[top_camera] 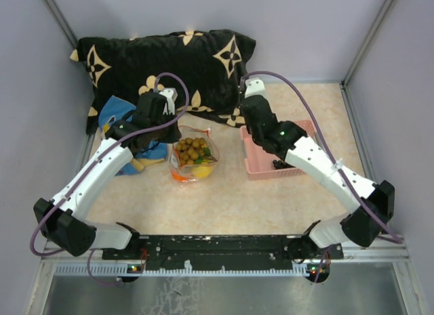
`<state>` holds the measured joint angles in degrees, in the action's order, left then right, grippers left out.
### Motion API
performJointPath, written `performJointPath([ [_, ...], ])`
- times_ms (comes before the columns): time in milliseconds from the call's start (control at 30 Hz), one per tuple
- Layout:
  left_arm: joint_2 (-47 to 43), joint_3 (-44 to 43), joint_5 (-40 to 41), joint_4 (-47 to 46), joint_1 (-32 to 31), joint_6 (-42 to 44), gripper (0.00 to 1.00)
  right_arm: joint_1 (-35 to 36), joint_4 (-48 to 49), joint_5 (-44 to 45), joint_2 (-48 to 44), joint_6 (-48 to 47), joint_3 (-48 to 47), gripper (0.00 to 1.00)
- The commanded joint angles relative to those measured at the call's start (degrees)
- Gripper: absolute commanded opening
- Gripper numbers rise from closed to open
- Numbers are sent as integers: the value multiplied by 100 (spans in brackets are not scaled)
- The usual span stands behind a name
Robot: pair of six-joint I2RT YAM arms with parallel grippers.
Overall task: Place the food in the zip-top bag and seal the zipper
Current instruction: Place the fake fruit in the zipper food storage bag.
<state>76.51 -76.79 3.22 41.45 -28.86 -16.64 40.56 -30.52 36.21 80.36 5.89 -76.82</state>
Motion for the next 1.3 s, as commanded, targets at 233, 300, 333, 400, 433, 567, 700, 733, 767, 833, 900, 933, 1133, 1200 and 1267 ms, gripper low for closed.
performJointPath([
  [233,-22,6,-180,-324,12,-11,0,1372,858,-760,-524,-388,-686,0],
  [300,-51,40,-204,-353,12,-36,0,1494,1047,-1131,-550,-500,-666,0],
  [333,-57,49,-215,-357,12,-43,0,1552,1159,-1311,-562,-539,-634,0],
  [400,-53,58,-226,-354,9,-36,0,1635,1434,-1807,-599,-614,-497,0],
  [433,-57,58,-226,-359,12,-37,0,1659,1607,-1972,-614,-622,-409,0],
  [567,-44,65,-250,-366,8,-55,0,1675,2199,-2463,-555,-589,42,0],
  [700,-54,71,-300,-369,10,-68,0,1675,2650,-2666,-401,-627,393,0],
  [733,-61,79,-309,-371,11,-70,0,1675,2775,-2652,-336,-657,498,0],
  [767,-65,91,-313,-381,12,-77,0,1677,2840,-2636,-285,-681,573,0],
  [833,-70,115,-322,-386,10,-97,0,1675,2954,-2576,-186,-678,723,0],
  [900,-82,128,-331,-384,12,-104,0,1675,3049,-2683,-98,-627,827,0],
  [933,-88,143,-327,-395,12,-102,0,1675,3075,-2742,-47,-589,856,0],
  [1133,-101,165,-382,-418,7,-142,0,1675,2958,-2357,248,-491,819,9],
  [1200,-107,163,-384,-410,8,-135,0,1675,3004,-2191,240,-450,842,19],
  [1267,-116,158,-375,-408,9,-124,0,1675,3047,-2217,226,-425,812,29],
])
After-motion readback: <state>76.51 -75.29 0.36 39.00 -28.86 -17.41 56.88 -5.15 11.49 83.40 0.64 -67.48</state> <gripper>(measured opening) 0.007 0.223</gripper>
